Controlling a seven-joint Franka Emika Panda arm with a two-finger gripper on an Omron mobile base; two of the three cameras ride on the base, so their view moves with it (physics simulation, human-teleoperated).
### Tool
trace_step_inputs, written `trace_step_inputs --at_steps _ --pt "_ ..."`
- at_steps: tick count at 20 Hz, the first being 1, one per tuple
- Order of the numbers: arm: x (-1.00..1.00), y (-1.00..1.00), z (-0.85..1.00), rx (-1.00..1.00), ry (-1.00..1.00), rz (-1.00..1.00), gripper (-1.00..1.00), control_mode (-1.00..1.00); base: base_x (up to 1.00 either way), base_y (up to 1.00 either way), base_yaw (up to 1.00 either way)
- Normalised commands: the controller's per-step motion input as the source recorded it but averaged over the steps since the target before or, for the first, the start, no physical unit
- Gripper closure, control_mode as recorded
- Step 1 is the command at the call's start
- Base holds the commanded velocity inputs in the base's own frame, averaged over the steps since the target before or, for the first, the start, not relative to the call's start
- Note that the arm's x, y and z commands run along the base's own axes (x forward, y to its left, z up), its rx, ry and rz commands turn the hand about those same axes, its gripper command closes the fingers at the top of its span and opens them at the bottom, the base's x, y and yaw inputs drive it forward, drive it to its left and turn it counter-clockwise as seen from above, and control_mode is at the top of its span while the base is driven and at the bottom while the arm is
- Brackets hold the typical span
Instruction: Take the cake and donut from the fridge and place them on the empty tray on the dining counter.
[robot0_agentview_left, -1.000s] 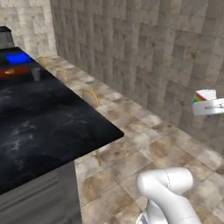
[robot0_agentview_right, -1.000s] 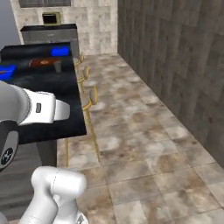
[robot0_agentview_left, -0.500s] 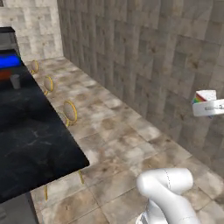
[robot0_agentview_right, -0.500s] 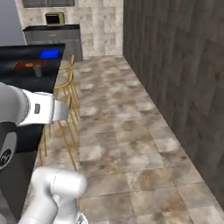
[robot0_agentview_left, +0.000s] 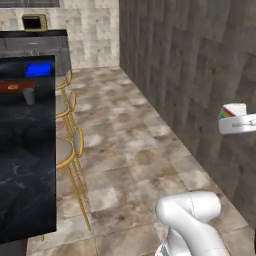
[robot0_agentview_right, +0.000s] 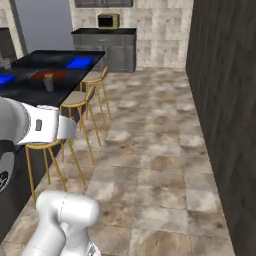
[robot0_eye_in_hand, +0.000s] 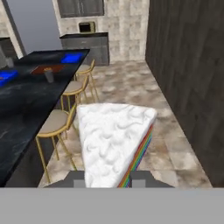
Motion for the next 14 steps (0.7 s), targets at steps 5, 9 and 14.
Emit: trace_step_inputs --at_steps 5,9,14 --pt "0.0 0.0 0.0 0.0 0.0 0.0 1.0 1.0 0.84 -0.42 0.79" --pt "0.0 0.0 0.0 0.0 0.0 0.0 1.0 1.0 0.3 -0.34 0.88" --pt "0.0 0.0 0.0 0.0 0.0 0.0 1.0 1.0 0.02 -0.73 0.66"
